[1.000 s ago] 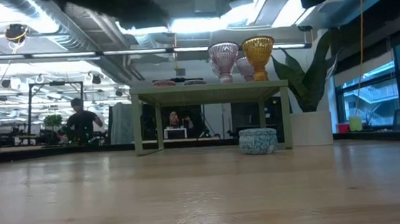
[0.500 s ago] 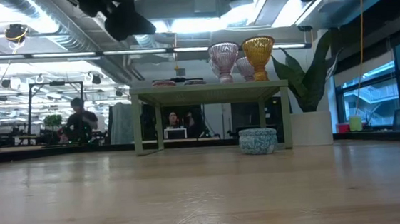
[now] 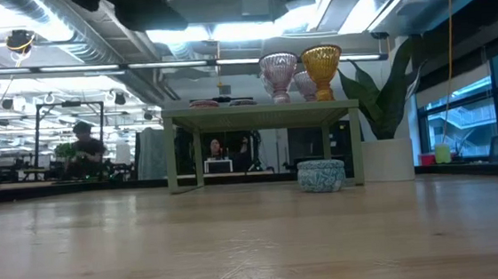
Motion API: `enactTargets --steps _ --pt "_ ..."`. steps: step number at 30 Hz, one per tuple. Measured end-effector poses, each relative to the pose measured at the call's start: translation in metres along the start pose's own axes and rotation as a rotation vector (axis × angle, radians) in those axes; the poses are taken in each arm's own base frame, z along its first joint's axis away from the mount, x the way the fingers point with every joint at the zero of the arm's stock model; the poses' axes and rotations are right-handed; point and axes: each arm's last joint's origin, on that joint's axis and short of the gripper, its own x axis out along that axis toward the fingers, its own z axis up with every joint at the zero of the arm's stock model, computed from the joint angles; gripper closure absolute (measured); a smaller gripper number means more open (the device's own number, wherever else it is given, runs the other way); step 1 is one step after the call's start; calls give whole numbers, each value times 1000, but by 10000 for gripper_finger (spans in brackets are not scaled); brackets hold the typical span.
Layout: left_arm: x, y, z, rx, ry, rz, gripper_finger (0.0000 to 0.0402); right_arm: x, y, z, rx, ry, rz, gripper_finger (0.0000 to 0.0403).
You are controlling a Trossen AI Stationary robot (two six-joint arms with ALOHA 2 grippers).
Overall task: Pick & Place candle stick holders
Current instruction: Align the blue scented candle with the purple scented candle on the shelf
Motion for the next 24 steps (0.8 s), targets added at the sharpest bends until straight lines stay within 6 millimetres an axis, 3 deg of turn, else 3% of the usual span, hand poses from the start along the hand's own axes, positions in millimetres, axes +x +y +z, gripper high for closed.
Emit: enactTargets --steps 10,16,21,24 --pt "0 -16 -1 -17 -6 3 54 5 -2 2 -15 -35 -43 395" --pt "0 -15 1 2 -29 67 54 14 -15 2 29 -64 -349 395" --pt "0 -13 4 -9 -52 77 54 16 -11 6 -31 -114 -154 393" --pt "0 -13 4 1 -51 78 54 16 -4 8 -22 -133 -53 372"
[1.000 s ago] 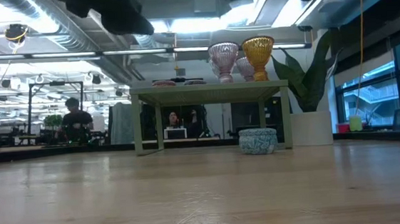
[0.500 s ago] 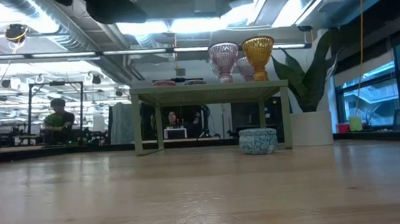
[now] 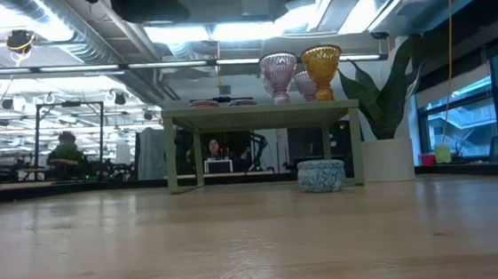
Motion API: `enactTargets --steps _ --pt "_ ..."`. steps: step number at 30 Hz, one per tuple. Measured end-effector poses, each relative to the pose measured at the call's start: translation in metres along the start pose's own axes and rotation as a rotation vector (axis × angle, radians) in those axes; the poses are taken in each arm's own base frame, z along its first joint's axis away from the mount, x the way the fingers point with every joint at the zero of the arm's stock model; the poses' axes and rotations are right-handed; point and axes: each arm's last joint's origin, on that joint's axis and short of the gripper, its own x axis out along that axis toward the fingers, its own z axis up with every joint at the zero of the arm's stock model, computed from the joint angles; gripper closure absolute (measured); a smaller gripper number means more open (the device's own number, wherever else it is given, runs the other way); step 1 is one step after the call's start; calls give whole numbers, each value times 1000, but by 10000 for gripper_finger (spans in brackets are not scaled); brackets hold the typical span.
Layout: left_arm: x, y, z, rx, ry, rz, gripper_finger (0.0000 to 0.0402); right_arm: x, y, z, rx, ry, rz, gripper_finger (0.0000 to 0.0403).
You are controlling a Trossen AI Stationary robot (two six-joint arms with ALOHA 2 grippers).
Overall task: Pick & Place candle stick holders
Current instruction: Align the blue scented candle with the purple scented candle on the shelf
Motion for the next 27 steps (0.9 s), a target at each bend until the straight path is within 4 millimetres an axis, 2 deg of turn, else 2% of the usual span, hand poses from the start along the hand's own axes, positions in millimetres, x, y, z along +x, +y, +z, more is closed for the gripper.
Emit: enactTargets --steps 7,16,21,27 --pt "2 5 0 -8 3 19 54 0 14 -11 93 123 34 268" --pt "4 14 0 -42 8 65 54 13 55 -46 105 367 94 159" --pt "6 23 -1 -102 9 130 54 14 83 -59 162 456 250 137" --pt "8 32 -1 -166 10 180 54 5 112 -72 253 605 388 141"
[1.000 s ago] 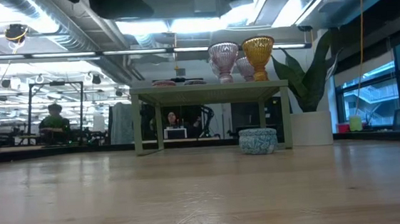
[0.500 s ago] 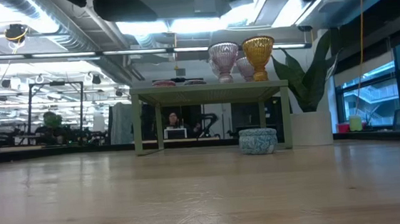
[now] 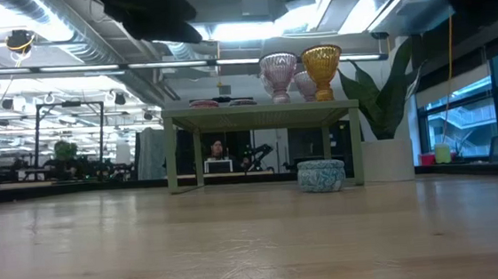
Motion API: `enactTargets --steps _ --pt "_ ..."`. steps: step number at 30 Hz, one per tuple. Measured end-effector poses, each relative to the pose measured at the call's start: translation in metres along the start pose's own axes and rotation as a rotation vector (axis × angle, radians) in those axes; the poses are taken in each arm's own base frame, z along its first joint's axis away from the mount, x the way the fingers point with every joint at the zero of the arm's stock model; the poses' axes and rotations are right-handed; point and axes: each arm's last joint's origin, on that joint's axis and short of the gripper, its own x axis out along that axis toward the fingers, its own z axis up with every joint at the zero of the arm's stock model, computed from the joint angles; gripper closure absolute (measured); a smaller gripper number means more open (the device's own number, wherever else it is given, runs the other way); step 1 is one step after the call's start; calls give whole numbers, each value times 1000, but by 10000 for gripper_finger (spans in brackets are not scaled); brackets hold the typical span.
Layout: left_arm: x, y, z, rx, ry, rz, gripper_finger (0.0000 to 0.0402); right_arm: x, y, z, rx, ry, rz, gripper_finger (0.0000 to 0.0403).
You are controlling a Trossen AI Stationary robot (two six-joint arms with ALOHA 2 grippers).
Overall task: Pick & Place candle stick holders
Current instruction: Align the blue scented candle with the purple scented candle on the shelf
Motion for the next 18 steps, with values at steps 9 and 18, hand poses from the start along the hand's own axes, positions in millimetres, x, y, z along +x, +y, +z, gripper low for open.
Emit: enactTargets --steps 9,18 --pt "3 8 1 -57 0 44 54 15 18 -31 33 231 20 143" --pt "3 9 1 -60 -3 68 54 33 21 -53 -21 354 -15 143"
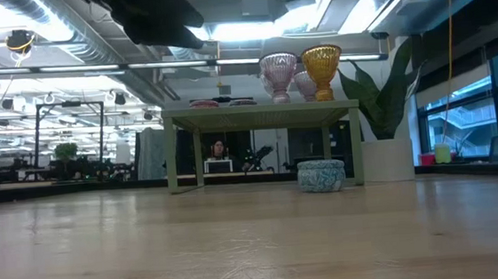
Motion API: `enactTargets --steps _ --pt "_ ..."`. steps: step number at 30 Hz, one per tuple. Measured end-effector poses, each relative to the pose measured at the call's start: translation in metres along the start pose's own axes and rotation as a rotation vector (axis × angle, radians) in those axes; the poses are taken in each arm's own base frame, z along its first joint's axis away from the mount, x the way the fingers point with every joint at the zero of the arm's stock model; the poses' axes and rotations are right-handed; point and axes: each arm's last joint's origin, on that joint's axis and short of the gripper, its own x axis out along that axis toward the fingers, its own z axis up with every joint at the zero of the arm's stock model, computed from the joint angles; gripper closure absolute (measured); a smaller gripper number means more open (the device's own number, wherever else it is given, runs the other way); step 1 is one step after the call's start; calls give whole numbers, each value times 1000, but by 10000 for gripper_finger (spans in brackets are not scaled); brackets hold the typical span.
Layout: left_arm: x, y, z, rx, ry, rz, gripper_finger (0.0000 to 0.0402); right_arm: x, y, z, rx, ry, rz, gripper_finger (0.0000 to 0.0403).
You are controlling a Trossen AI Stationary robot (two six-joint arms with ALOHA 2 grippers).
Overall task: Pick & Place candle stick holders
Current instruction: Align the blue scented candle with the purple scented candle on the shelf
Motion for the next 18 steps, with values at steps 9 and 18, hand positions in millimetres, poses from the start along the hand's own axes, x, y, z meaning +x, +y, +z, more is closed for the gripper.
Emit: enactTargets --steps 9,18 --pt "0 0 0 0 0 2 54 20 4 -12 31 84 -11 143" --pt "0 0 0 0 0 1 54 21 4 -11 90 76 -8 143"
